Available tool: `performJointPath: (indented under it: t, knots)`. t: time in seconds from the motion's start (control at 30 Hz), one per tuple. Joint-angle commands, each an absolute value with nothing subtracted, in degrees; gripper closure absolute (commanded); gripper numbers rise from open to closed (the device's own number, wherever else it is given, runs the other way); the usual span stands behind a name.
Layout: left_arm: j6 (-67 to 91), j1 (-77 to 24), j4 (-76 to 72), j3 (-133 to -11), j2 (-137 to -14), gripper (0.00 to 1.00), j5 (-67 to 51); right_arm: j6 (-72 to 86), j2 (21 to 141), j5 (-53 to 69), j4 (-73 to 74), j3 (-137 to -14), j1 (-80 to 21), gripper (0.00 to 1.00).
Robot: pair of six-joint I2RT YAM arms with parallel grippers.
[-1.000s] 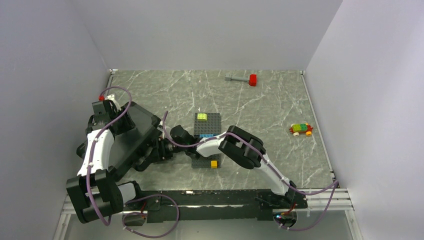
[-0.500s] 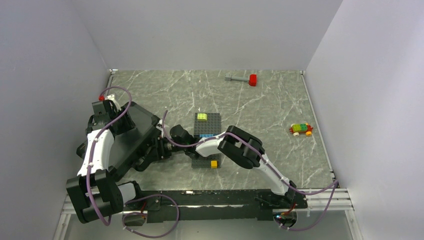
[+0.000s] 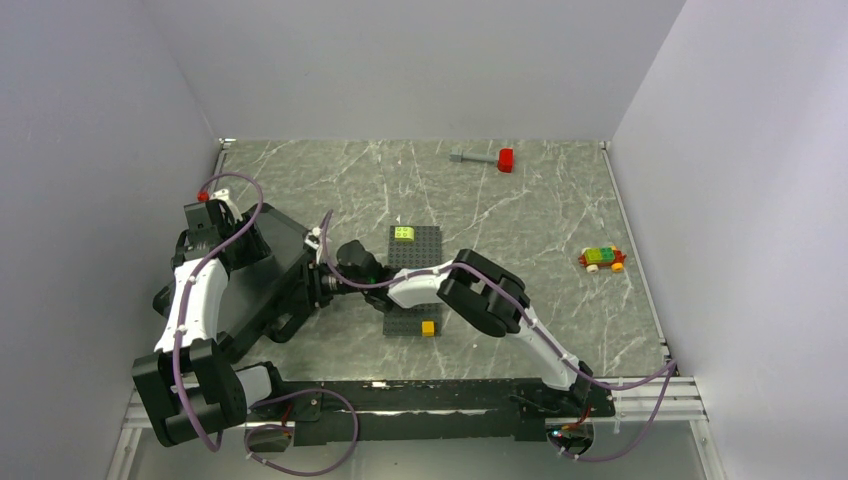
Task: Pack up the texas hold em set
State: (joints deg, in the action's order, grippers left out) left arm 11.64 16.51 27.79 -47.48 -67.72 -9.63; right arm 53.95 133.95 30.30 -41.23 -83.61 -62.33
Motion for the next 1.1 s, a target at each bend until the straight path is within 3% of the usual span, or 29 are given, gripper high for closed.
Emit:
performJointPath:
  t: [0.0,0.53,0.9,1.07]
  knots:
    - [11.8,16.0,36.4,-45.1,-69.1,0.48,-12.5,51.1,134.9,29.7,-43.2,-87.4,-61.6,0.46]
    - [11.7,16.0,36.4,-45.1,-69.1,0.48,-12.6,50.4,138.7,31.5,-40.8,-92.6,-61.5,0.48]
    - [11.9,16.0,36.0,-45.0,-67.7,0.49,-12.4,42.8,132.0,27.4,-37.0,-87.6,-61.5,0.44]
    - [11.9,16.0,35.9,-45.0,-67.2,0.5,-12.0,41.6,131.9,26.8,-36.0,-85.7,-61.6,0.52]
